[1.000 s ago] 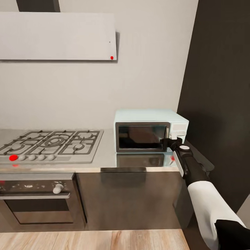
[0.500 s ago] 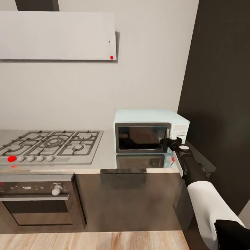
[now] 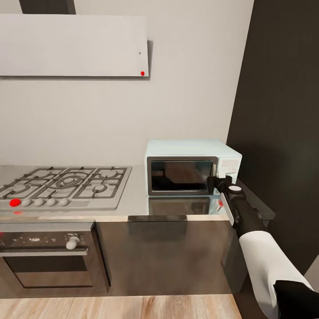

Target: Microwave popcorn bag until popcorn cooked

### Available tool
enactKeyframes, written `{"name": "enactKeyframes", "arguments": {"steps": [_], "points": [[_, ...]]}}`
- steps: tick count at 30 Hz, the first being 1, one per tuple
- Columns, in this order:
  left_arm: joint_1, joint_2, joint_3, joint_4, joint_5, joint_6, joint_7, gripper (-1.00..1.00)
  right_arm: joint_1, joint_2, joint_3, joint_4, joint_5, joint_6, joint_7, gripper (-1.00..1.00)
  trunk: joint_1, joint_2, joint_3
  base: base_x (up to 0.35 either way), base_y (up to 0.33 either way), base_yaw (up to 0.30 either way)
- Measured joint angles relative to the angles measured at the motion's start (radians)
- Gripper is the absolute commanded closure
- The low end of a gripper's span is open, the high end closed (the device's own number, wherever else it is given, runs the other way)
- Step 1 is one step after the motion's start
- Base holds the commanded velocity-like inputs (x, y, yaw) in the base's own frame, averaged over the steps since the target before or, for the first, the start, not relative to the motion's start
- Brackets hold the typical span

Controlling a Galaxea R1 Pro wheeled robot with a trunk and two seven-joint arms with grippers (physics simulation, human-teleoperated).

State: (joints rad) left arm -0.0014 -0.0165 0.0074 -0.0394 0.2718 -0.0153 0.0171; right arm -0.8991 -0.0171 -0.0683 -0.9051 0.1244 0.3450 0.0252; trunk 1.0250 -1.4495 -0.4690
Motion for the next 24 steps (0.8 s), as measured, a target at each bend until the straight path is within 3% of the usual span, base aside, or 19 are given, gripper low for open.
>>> {"name": "enactKeyframes", "arguments": {"steps": [4,19,24], "points": [[0.000,0.000,0.000,0.000,0.000,0.000,0.000,-1.00,-0.001,0.003,-0.006,0.000,0.031,0.004,-0.009,1.00,0.000,0.000,0.000,0.000,0.000,0.000],[0.000,0.001,0.000,0.001,0.000,0.000,0.000,-1.00,0.001,-0.001,-0.010,0.001,0.027,-0.008,-0.012,1.00,0.000,0.000,0.000,-0.001,0.000,0.000],[0.000,0.001,0.000,0.000,0.000,0.000,0.000,-1.00,0.000,-0.001,-0.004,0.001,0.026,-0.008,-0.012,1.00,0.000,0.000,0.000,-0.152,0.000,0.000]]}}
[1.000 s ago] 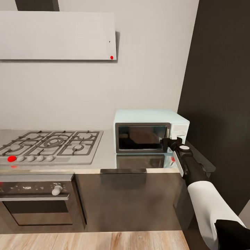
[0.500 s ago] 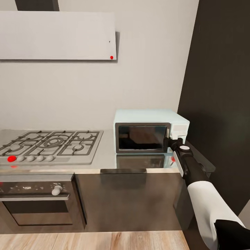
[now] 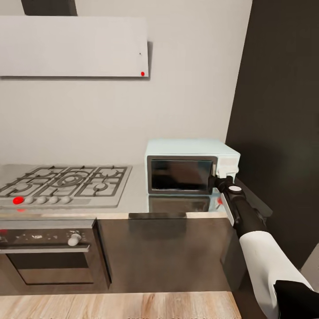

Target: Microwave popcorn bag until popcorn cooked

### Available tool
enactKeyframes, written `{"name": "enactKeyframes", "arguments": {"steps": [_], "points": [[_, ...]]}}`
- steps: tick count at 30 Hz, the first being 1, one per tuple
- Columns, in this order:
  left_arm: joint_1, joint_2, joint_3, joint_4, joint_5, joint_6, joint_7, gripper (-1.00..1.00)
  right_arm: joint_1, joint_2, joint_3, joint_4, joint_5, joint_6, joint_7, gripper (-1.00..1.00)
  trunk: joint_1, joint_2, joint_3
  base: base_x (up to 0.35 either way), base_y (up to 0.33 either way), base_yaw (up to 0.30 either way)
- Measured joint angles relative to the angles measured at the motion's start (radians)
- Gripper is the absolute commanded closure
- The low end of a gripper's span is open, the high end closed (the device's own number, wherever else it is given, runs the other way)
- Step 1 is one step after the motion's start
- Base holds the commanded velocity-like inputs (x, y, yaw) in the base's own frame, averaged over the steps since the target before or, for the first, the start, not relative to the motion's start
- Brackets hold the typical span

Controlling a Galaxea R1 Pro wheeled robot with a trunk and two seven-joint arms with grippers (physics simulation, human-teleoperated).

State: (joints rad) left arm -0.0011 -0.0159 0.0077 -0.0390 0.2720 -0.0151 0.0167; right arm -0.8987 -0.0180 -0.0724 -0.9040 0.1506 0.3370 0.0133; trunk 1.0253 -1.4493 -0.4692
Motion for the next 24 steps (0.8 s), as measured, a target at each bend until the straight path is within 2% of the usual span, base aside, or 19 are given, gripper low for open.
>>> {"name": "enactKeyframes", "arguments": {"steps": [4,10,15,19,24], "points": [[0.000,-0.001,0.000,0.000,-0.001,0.000,0.000,-1.00,0.000,0.002,-0.017,0.001,-0.002,-0.002,0.000,1.00,0.000,0.000,0.000,-0.166,0.067,0.000],[0.000,-0.001,-0.001,0.000,-0.002,-0.001,-0.007,-1.00,0.000,0.002,-0.016,0.000,-0.002,-0.002,-0.001,1.00,0.000,0.000,0.000,-0.018,0.004,0.000],[0.000,-0.001,0.000,0.000,-0.002,0.000,-0.007,-1.00,0.000,0.003,-0.001,0.000,-0.001,-0.002,0.000,1.00,0.000,0.000,0.000,-0.287,0.000,0.000],[-0.001,-0.001,-0.001,0.001,-0.002,0.000,-0.007,-1.00,0.001,0.004,0.007,0.000,-0.043,-0.002,0.005,1.00,0.000,0.000,0.000,-0.335,0.000,0.000],[-0.001,-0.001,-0.001,0.002,-0.002,0.000,-0.008,-1.00,0.000,0.003,0.014,-0.001,-0.039,-0.002,0.046,1.00,0.000,0.000,0.000,-0.210,0.000,0.000]]}}
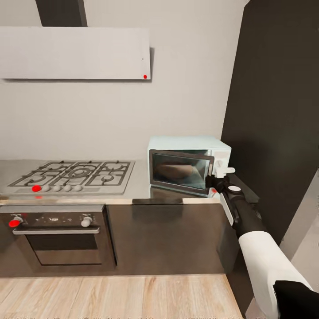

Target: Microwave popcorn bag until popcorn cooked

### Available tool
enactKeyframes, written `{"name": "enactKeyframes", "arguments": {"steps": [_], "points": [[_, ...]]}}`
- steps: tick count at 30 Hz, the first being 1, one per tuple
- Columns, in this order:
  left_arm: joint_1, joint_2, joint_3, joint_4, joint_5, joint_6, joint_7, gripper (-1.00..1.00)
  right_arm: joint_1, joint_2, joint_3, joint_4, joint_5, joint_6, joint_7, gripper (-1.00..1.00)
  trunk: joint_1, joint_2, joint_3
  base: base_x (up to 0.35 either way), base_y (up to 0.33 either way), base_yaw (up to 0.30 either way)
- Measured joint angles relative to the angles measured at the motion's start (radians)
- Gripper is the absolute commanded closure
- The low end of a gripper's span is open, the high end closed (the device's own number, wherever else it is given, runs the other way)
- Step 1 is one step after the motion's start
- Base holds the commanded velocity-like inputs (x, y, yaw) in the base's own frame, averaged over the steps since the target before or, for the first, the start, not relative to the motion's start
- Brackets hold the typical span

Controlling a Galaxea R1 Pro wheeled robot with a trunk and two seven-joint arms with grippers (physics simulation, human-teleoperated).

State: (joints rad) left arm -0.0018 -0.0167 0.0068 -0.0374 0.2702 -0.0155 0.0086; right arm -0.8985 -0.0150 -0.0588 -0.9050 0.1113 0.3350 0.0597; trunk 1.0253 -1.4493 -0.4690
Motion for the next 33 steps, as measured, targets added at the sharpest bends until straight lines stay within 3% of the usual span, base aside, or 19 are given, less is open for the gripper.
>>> {"name": "enactKeyframes", "arguments": {"steps": [6,12,13,14,15,22,29,30,32,33], "points": [[0.000,0.000,0.000,0.000,0.000,-0.001,0.000,-1.00,0.000,0.001,0.009,0.000,0.002,-0.001,-0.005,1.00,0.000,0.000,0.000,-0.071,0.000,0.000],[0.000,0.000,0.000,0.000,0.000,0.000,0.000,-1.00,0.000,0.002,0.086,0.001,0.001,0.000,-0.025,1.00,0.000,0.000,0.000,-0.313,0.000,0.000],[0.000,0.000,0.000,0.000,0.000,0.000,0.000,-1.00,0.000,0.002,0.113,0.001,0.003,-0.001,-0.040,-1.00,0.000,0.000,0.000,-0.202,0.000,0.000],[0.000,0.000,0.001,0.000,0.000,0.000,0.000,-1.00,-0.001,0.001,0.016,0.000,0.015,0.000,-0.040,-1.00,0.000,0.000,0.000,-0.083,0.000,0.000],[0.000,0.000,0.001,-0.001,0.000,0.000,0.000,-1.00,0.000,0.001,-0.009,0.000,0.018,0.001,-0.040,-1.00,0.000,0.000,0.000,-0.042,0.000,0.000],[0.000,0.000,0.001,-0.001,0.000,0.000,0.000,-1.00,0.005,0.000,-0.009,-0.001,0.016,0.015,-0.031,-1.00,0.000,0.000,0.000,-0.008,0.000,0.000],[0.000,0.000,0.001,-0.001,0.000,0.000,0.001,-1.00,0.106,-0.012,-0.009,0.001,0.023,0.013,-0.029,-1.00,0.000,0.000,0.000,0.000,0.000,0.000],[0.000,0.000,0.001,-0.001,0.000,0.000,0.001,-1.00,0.108,-0.031,-0.009,0.001,0.022,0.014,-0.029,-1.00,0.000,0.000,0.000,0.000,0.000,0.000],[0.001,0.000,0.001,-0.002,0.000,0.000,0.000,-1.00,0.110,-0.094,-0.011,0.012,0.016,0.015,-0.029,-1.00,0.000,0.000,0.000,0.084,0.000,0.000],[0.000,-0.001,0.000,-0.002,0.000,0.000,0.000,-1.00,0.110,-0.102,-0.011,0.013,0.016,0.015,-0.030,-1.00,-0.001,0.000,0.000,0.310,0.000,0.000]]}}
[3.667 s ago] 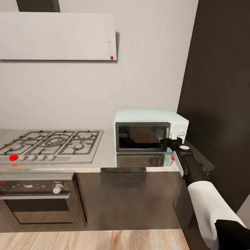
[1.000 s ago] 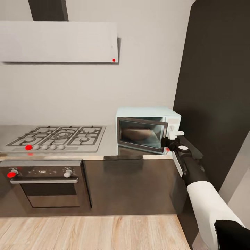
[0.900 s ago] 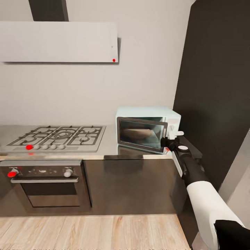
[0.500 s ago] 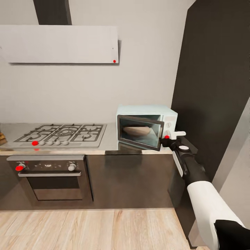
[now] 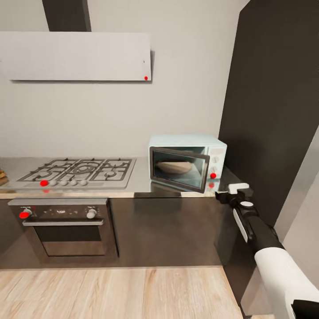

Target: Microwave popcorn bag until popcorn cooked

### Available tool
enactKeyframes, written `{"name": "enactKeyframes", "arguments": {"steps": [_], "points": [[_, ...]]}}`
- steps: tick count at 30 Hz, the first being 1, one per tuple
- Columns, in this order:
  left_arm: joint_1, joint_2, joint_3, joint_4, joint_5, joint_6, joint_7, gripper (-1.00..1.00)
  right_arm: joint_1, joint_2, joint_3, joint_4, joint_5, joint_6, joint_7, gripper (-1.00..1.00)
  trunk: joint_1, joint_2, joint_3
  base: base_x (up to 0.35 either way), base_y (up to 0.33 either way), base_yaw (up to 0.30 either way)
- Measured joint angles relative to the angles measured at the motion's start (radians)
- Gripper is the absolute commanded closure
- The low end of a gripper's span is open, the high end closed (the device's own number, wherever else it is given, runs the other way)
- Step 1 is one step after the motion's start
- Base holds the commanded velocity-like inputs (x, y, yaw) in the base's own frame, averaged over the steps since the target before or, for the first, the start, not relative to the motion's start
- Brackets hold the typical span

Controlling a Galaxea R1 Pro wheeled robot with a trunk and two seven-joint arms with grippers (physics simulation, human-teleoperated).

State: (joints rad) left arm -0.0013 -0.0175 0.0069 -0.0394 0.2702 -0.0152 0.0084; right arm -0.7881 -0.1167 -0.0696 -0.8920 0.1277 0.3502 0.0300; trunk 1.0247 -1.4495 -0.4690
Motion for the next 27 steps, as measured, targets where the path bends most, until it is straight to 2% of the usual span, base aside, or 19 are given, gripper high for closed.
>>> {"name": "enactKeyframes", "arguments": {"steps": [17,23,25,27], "points": [[0.000,0.001,-0.001,0.000,-0.002,0.000,-0.001,-1.00,0.000,-0.001,-0.003,-0.019,0.002,-0.011,-0.005,-1.00,0.000,0.000,0.000,0.321,0.000,0.000],[0.000,0.001,-0.001,0.000,-0.002,0.000,-0.001,-1.00,0.000,0.001,0.000,-0.081,0.001,-0.015,-0.001,-1.00,0.000,0.000,0.000,0.247,0.000,0.000],[0.000,0.001,-0.001,0.000,-0.002,0.000,-0.001,-1.00,0.000,0.005,0.001,-0.087,0.000,-0.015,0.018,-1.00,0.000,0.000,0.000,0.045,0.000,0.000],[0.000,0.001,-0.001,0.000,-0.002,0.000,-0.001,-1.00,0.000,0.007,0.002,-0.089,-0.001,-0.012,0.087,-1.00,0.000,0.000,0.000,0.017,0.000,0.000]]}}
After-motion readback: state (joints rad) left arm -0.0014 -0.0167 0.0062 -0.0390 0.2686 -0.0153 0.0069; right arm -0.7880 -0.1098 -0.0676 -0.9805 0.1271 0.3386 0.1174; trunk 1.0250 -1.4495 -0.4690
